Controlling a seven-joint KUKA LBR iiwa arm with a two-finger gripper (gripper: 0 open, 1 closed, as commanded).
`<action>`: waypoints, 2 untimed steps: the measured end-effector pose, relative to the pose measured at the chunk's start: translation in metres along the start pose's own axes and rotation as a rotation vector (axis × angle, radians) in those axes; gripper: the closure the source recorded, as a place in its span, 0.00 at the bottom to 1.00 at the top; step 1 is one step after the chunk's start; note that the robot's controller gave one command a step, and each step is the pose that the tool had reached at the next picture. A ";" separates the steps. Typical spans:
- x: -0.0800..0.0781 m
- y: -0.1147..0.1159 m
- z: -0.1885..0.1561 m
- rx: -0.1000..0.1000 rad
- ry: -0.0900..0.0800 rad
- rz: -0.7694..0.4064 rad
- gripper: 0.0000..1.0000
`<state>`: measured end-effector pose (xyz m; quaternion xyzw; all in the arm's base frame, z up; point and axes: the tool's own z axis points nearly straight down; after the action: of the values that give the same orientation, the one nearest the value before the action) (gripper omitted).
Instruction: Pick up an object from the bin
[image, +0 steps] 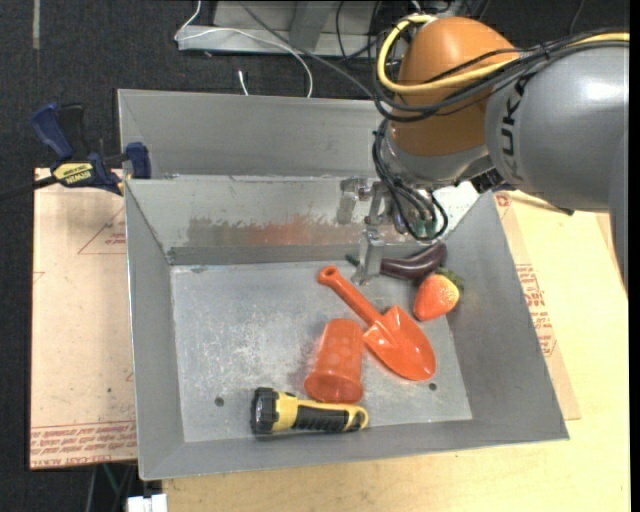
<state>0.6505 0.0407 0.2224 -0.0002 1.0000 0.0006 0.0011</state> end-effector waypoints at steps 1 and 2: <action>0.046 -0.037 0.105 0.000 -0.001 -0.204 0.00; 0.060 -0.041 0.065 0.000 -0.011 -0.415 0.00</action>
Offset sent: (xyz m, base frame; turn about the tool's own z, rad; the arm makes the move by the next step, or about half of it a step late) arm -0.0612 -0.0418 -0.0665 -0.4170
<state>0.5907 0.0000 0.1574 -0.2060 0.9785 0.0004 0.0065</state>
